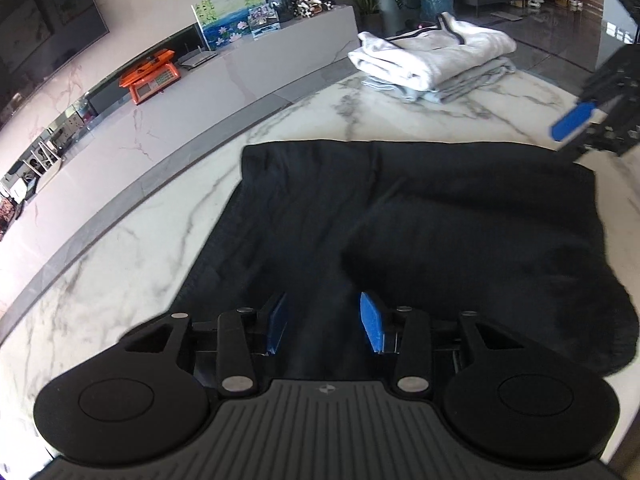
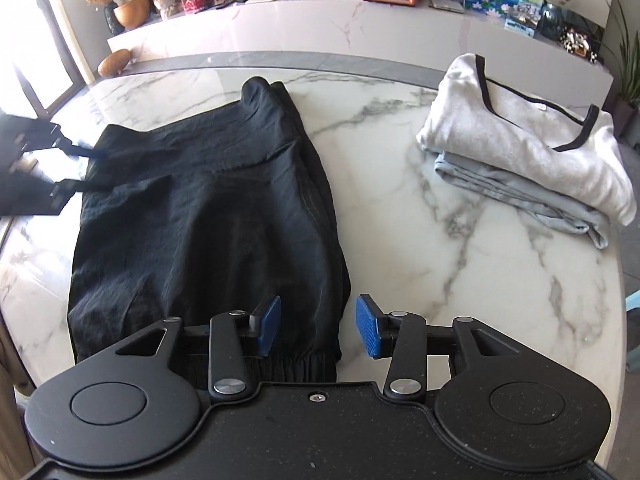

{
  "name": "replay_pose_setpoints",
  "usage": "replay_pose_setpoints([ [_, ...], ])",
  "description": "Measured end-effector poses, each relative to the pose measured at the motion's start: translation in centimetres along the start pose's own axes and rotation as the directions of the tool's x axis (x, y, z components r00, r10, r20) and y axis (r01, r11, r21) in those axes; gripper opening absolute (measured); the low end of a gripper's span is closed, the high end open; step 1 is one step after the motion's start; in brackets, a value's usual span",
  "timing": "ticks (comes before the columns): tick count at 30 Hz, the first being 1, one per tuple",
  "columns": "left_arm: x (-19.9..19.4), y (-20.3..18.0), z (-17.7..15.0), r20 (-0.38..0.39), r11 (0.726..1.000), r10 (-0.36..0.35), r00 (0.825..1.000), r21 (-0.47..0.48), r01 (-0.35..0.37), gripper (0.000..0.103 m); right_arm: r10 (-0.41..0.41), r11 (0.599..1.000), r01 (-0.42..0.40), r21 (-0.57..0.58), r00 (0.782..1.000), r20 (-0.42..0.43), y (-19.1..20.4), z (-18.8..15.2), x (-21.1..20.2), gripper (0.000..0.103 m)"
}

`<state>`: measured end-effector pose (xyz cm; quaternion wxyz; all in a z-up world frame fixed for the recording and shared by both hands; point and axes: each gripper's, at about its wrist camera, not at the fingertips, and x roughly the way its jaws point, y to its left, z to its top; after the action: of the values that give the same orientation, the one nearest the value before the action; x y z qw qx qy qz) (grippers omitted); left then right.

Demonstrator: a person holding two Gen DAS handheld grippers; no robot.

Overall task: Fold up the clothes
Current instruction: 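Open the right gripper and release the pants hem, then grasp the folded pants edge with the left gripper while the right gripper grasps the hem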

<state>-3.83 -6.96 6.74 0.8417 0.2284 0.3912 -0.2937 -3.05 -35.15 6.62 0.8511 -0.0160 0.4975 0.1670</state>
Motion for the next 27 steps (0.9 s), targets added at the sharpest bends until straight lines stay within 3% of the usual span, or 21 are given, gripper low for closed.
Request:
replay_pose_setpoints([
  [6,-0.1,-3.6,-1.7,0.003,0.993,-0.106,0.994,-0.056,0.106,0.032,0.007,0.999,-0.005,0.039,0.998,-0.056,-0.6,-0.5,2.6,0.035],
  [13,1.8,-3.1,-3.9,-0.074,0.992,-0.08,0.994,-0.105,0.072,0.021,0.071,0.992,-0.061,0.108,0.994,-0.088,0.4,-2.4,2.9,0.032],
  [17,1.7,-1.5,-5.0,-0.076,0.991,-0.036,0.996,-0.131,0.026,0.02,0.086,0.992,-0.077,0.097,0.992,-0.089,2.8,-3.4,2.8,0.032],
  [20,2.0,0.3,-5.6,-0.084,0.989,0.036,0.996,-0.141,-0.047,0.021,0.103,0.99,-0.095,0.103,0.992,-0.076,4.4,-3.6,3.0,0.032],
  [24,2.7,3.2,-5.9,-0.091,0.974,0.146,0.985,-0.158,-0.159,0.021,0.161,0.981,-0.153,0.12,0.985,-0.056,7.5,-3.5,3.8,0.032],
  [27,3.1,4.9,-6.1,-0.098,0.965,0.187,0.978,-0.171,-0.201,0.021,0.176,0.981,-0.171,0.087,0.983,-0.057,10.1,-3.1,4.5,0.032],
])
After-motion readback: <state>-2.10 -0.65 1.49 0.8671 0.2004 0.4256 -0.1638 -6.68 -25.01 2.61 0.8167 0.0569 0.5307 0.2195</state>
